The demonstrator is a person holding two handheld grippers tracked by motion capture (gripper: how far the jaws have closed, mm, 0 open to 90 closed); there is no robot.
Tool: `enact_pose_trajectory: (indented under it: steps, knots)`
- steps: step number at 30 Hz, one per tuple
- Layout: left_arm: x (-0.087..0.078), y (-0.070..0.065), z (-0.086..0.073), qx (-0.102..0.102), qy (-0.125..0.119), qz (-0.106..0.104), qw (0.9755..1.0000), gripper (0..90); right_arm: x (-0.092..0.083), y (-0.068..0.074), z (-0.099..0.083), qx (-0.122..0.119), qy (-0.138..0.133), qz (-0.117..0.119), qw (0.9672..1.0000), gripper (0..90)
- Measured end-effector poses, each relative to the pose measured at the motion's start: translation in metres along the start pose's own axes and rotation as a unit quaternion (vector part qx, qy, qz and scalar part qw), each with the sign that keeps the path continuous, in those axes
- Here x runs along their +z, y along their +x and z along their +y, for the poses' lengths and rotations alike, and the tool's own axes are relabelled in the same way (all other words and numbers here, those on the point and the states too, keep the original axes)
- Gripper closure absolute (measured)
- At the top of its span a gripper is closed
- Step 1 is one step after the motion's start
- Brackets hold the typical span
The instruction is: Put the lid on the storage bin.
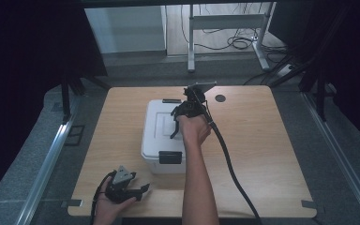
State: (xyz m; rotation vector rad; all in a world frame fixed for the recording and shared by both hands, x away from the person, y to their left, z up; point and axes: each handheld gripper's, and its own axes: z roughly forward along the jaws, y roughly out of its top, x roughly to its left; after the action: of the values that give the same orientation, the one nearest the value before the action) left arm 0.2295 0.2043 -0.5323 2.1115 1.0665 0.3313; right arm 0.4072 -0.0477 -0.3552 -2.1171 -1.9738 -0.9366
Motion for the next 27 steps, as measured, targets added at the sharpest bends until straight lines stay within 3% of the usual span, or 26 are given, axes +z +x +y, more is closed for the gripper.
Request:
enact_pose_trajectory:
  steps: [22,25,27]
  knots:
    - [0.002,-0.001,0.000,0.002,0.002,-0.001,1.0000,27.2,0.003,0.006,-0.002,-0.033,-0.002,-0.025,0.9991,83.6]
    - [0.001,-0.001,0.000,0.002,0.001,0.000,1.0000,27.2,0.003,0.011,-0.002,-0.048,-0.003,-0.034,0.9983,83.4]
    - [0.001,0.000,0.000,0.001,0.002,0.000,1.0000,27.2,0.004,0.016,-0.004,-0.064,-0.007,-0.054,0.9965,83.2]
